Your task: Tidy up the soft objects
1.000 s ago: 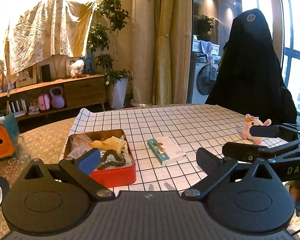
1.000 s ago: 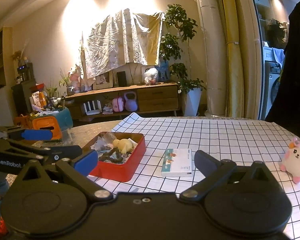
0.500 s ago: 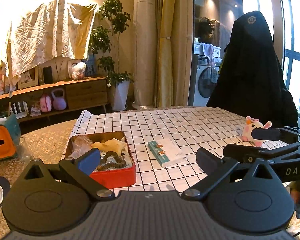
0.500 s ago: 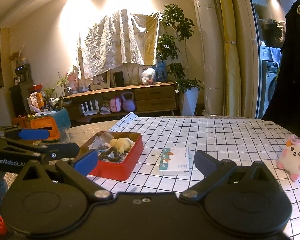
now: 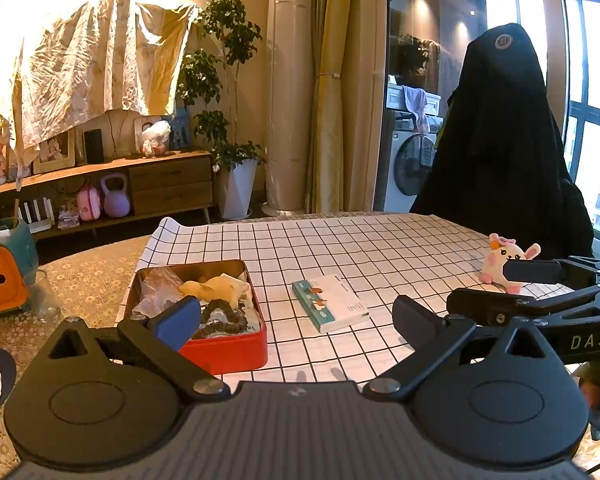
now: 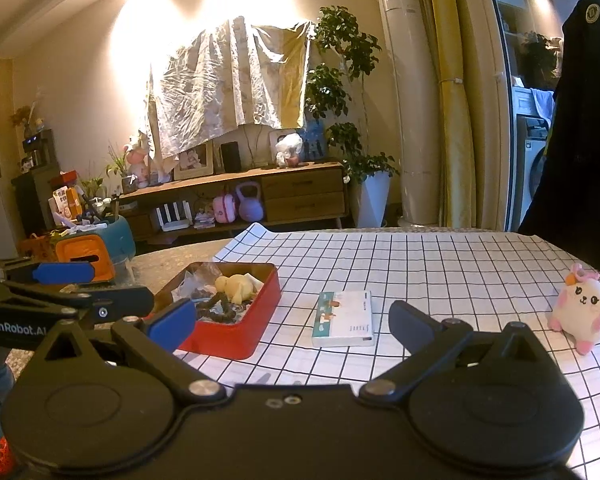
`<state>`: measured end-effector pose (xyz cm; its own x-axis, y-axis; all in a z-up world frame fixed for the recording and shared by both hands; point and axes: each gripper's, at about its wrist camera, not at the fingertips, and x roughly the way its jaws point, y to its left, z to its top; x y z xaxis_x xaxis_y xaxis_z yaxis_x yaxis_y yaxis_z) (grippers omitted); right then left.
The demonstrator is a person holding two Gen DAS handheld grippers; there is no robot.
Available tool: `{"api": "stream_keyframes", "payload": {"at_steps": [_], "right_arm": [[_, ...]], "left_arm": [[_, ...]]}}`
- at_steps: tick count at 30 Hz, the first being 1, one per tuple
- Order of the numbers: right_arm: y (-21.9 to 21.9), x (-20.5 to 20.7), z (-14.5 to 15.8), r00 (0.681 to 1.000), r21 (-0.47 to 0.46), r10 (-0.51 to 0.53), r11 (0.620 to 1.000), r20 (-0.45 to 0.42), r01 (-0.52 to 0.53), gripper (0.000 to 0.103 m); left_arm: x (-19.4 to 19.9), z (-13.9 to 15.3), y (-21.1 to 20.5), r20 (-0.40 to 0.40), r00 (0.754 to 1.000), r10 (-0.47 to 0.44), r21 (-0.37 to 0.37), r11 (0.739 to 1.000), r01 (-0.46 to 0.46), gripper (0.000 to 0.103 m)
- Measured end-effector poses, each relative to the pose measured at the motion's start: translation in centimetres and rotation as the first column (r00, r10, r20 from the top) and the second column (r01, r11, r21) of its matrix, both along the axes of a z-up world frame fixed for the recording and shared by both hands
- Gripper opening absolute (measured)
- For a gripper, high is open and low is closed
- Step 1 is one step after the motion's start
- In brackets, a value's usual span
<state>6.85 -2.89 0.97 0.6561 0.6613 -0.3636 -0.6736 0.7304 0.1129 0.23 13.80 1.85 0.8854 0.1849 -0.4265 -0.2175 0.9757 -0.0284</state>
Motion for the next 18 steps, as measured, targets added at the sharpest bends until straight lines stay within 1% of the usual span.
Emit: {"api": "stream_keyframes", "payload": {"at_steps": [6,18], "right_arm": [[0.05,0.04,0.08,1.000,0.000,-0.001,1.000,-0.001,0.001,0.103],[0.11,-0.13,0.31,1.000,-0.004,-0.013,1.000,0.010,0.013,0.103]], "left_arm": [[-0.08,-0.07,0.05,-0.001,1.000,0.001,-0.012,1.000,-0.001,0.103],[-0.06,0.06,-0.02,0.007,1.000,0.002,0.003,1.000,-0.002,0.103]]}}
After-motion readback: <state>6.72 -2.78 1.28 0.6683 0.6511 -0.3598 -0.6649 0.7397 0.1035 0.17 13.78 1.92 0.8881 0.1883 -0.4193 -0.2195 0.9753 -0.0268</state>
